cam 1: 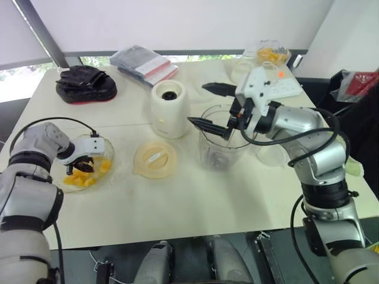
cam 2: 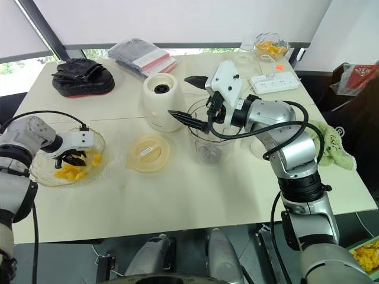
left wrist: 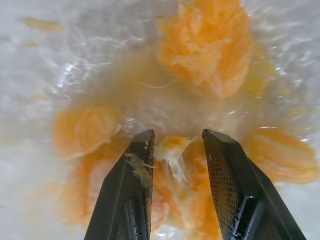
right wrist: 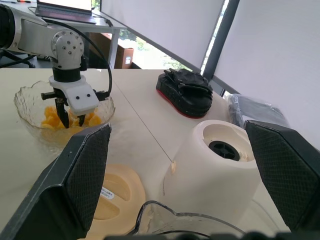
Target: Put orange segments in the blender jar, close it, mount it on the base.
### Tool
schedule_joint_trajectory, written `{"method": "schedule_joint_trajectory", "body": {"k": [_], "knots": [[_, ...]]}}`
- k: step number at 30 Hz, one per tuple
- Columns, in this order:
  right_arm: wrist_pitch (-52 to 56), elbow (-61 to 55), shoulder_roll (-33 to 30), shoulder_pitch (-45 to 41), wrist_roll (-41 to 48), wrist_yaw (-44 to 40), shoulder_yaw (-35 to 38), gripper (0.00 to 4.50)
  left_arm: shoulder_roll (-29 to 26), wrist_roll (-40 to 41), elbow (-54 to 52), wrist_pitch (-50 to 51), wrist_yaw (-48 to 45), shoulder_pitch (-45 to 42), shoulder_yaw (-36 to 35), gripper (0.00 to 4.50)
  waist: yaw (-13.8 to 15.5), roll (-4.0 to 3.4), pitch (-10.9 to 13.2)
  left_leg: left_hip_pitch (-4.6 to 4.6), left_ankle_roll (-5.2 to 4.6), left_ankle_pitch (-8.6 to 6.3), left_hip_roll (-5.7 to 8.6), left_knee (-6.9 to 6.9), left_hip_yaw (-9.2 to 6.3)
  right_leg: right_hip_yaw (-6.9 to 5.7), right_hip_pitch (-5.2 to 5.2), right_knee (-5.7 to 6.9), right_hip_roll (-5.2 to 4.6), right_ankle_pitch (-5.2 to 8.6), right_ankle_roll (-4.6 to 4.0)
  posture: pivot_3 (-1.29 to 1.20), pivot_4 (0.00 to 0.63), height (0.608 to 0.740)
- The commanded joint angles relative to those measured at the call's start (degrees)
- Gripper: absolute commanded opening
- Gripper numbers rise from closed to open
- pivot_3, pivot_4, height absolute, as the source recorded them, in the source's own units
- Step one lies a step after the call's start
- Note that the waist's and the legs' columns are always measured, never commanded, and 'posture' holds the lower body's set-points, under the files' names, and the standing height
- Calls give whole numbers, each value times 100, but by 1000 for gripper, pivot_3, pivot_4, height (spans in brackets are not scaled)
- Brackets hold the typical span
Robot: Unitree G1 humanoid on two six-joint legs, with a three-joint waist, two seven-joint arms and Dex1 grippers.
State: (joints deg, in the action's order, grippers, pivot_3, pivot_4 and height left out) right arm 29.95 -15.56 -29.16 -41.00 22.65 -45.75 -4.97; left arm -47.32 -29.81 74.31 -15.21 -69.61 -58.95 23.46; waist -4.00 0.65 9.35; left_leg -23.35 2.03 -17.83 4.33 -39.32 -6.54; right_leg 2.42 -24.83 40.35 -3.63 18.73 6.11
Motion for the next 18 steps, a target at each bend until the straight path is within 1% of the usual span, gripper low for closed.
{"method": "schedule_joint_trajectory", "body": {"k": [1, 2, 3, 4, 7, 18], "knots": [[-130, -114, 3, -123, -12, 30, 91, 4500, -46, -40, 28, -13, -48, -104, 21, 1581, -1, 0, 0, 0, 0, 0, 0, 0, 0, 0, 0, 0, 0, 0, 0, 0, 150, 740], [-138, -112, 1, -121, -14, 31, 94, 4500, -41, -47, 25, -36, -5, -105, 22, 1581, -2, 0, 0, 0, 0, 0, 0, 0, 0, 0, -1, 1, 0, 0, 0, 0, 150, 740], [-146, -110, -3, -117, -16, 31, 97, 4500, -37, -51, 25, -40, 18, -106, 21, 2100, -2, 0, 0, 0, 0, 0, 0, 0, 0, 0, -1, 1, 0, 0, 0, 0, 150, 740], [-152, -107, -3, -118, -19, 35, 96, 4500, -40, -60, 26, -48, 21, -107, 25, 2459, -2, 0, 0, 0, 0, 0, 0, 0, 0, 0, -1, 1, 0, 0, 0, 0, 150, 740], [-165, -106, -6, -111, -22, 38, 104, 4500, -23, 2, 25, -49, -54, -115, -30, 3897, -1, 0, 0, 0, 0, 0, 0, 0, 0, 0, -1, 1, 0, 0, 0, 0, 150, 740], [-237, -64, 46, -118, -75, 42, 75, 4500, -194, -22, 42, 52, 49, -52, -42, 3897, -3, 0, 0, 0, 0, 0, 0, 0, 0, 0, -1, 2, 0, 0, 0, 0, 150, 740]]}}
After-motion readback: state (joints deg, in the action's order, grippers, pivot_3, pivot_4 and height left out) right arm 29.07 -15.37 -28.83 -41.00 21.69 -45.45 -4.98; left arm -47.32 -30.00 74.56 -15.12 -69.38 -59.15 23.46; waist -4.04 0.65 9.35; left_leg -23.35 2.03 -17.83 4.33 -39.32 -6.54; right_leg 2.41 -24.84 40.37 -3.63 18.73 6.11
